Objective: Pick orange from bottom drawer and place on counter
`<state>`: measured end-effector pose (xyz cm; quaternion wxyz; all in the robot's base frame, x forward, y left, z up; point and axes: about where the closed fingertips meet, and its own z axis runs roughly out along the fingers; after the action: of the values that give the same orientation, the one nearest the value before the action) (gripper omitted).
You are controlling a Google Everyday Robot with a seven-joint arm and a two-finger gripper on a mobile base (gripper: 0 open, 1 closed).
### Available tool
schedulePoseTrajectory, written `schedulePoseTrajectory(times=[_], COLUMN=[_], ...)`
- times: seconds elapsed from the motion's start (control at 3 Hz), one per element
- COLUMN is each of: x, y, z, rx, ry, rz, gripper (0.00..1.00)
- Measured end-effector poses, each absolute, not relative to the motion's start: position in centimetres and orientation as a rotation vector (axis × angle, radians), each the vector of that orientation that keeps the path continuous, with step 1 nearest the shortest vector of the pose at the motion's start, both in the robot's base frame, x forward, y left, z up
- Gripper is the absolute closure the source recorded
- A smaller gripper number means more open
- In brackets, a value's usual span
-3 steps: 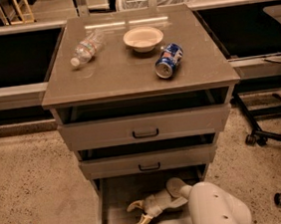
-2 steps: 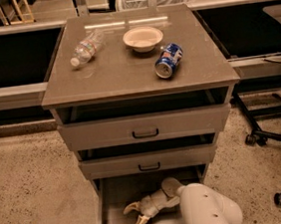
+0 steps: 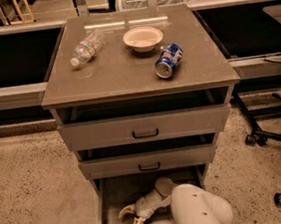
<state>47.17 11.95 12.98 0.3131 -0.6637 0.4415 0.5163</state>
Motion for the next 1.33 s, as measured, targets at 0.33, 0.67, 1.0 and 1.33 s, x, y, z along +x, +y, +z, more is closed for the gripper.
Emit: schedulePoseTrajectory(times=[0.33,0.67,1.0,1.33], x=[46.1,45.4,45.2,45.2], y=[13.4,14.9,15.4,15.4], z=[12.5,12.0,11.7,11.7], rx=[-1.804,-1.861,-1.882,-1.882], ry=[1.129,1.105,1.102,1.102], rz=[1.408,1.436,1.442,1.442], gripper=[0.42,0.44,0.66,0.90])
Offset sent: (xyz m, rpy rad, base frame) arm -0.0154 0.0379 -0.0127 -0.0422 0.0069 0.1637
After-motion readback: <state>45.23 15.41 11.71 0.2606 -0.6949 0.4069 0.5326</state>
